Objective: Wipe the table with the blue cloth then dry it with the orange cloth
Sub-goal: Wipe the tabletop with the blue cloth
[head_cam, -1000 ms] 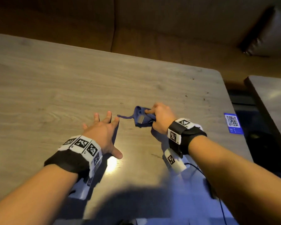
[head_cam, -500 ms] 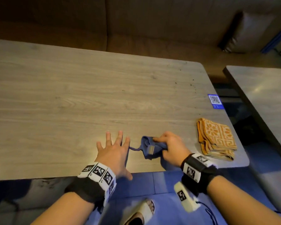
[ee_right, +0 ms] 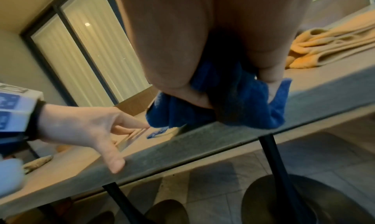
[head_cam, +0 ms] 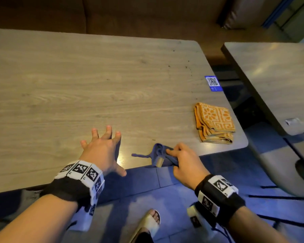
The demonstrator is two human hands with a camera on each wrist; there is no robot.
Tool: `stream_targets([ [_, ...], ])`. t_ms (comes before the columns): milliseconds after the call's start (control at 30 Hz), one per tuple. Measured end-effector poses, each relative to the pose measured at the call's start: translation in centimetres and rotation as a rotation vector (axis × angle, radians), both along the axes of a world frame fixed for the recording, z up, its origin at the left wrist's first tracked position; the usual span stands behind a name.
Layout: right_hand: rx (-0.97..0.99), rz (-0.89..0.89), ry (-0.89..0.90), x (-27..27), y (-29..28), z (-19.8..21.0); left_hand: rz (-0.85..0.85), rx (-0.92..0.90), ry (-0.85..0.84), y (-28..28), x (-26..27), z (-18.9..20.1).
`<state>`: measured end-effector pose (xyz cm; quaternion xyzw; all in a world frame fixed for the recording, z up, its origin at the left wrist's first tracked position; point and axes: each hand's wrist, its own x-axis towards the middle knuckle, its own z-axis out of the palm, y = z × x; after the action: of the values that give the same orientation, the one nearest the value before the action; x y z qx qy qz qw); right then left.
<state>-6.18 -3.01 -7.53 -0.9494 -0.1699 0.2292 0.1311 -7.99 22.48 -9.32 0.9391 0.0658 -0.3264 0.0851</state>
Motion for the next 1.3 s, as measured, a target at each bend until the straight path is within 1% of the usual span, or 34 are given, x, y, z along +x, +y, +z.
stream_targets([
  [133, 0.109, -0.014, 0.117, -2.6, -1.0, 1.5, -0.006, 0.01, -0.008, 0.2, -0.1, -0.1],
  [200, 0.194, -0.049, 0.096, -1.7, -0.8, 2.9, -0.004, 0.005, -0.004, 0.2, -0.1, -0.2],
  [233, 0.243, -0.098, 0.058, -0.4, -0.3, 3.7, -0.004, 0.004, -0.002, 0.2, 0.0, -0.2],
  [300, 0.312, -0.161, -0.088, 3.3, 1.7, 5.3, -0.002, -0.006, 0.003, 0.2, 0.1, -0.2],
  [367, 0.324, -0.139, -0.236, 8.1, 4.6, 5.8, 0.009, -0.02, 0.008, 0.2, 0.2, -0.2],
  [433, 0.231, -0.134, -0.286, 13.2, 7.8, 4.8, 0.01, -0.022, 0.006, 0.3, 0.2, -0.2],
  [467, 0.155, -0.135, -0.256, 15.2, 9.5, 3.8, 0.008, -0.019, 0.004, 0.2, 0.2, -0.2],
  [500, 0.058, -0.118, -0.19, 16.6, 11.2, 2.8, 0.007, -0.016, 0.005, 0.2, 0.2, -0.2],
  [533, -0.043, -0.085, -0.126, 17.3, 12.6, 1.7, 0.004, -0.011, 0.009, 0.2, 0.2, -0.3],
  [567, -0.122, -0.032, -0.107, 17.4, 13.7, 0.7, 0.001, -0.006, 0.01, 0.2, 0.2, -0.3],
  [600, -0.163, 0.027, -0.12, 16.9, 14.2, -0.2, -0.001, -0.002, 0.013, 0.2, 0.2, -0.3],
  [633, -0.151, 0.077, -0.144, 15.8, 14.1, -1.0, -0.004, -0.001, 0.017, 0.1, 0.2, -0.2],
  [700, -0.039, 0.144, -0.162, 12.3, 12.3, -1.9, -0.004, -0.005, 0.01, 0.1, 0.2, -0.2],
  [767, 0.05, 0.179, -0.142, 8.0, 9.5, -2.1, -0.004, -0.013, 0.003, 0.1, 0.2, 0.0],
  [867, 0.078, 0.209, -0.067, 2.4, 6.0, -2.0, 0.001, -0.024, 0.002, 0.1, 0.0, 0.1],
  [933, 0.097, 0.208, -0.062, -0.3, 4.5, -1.9, 0.01, -0.032, -0.003, 0.1, 0.0, 0.0],
  [1000, 0.111, 0.194, -0.06, -1.7, 3.5, -1.7, 0.011, -0.036, -0.012, 0.1, -0.1, -0.1],
  [1133, 0.082, 0.199, -0.024, -2.6, 2.2, -1.5, 0.011, -0.027, -0.018, 0.1, -0.1, 0.0],
  [1233, 0.0, 0.259, 0.005, -4.2, 0.9, -1.6, 0.016, -0.037, -0.007, 0.1, -0.1, 0.2],
  [1267, 0.013, 0.253, 0.009, -4.8, 0.3, -1.4, 0.015, -0.038, -0.007, 0.1, -0.1, 0.2],
  [1300, 0.062, 0.209, 0.007, -5.2, -0.1, -0.8, 0.013, -0.038, -0.011, 0.1, -0.2, 0.2],
])
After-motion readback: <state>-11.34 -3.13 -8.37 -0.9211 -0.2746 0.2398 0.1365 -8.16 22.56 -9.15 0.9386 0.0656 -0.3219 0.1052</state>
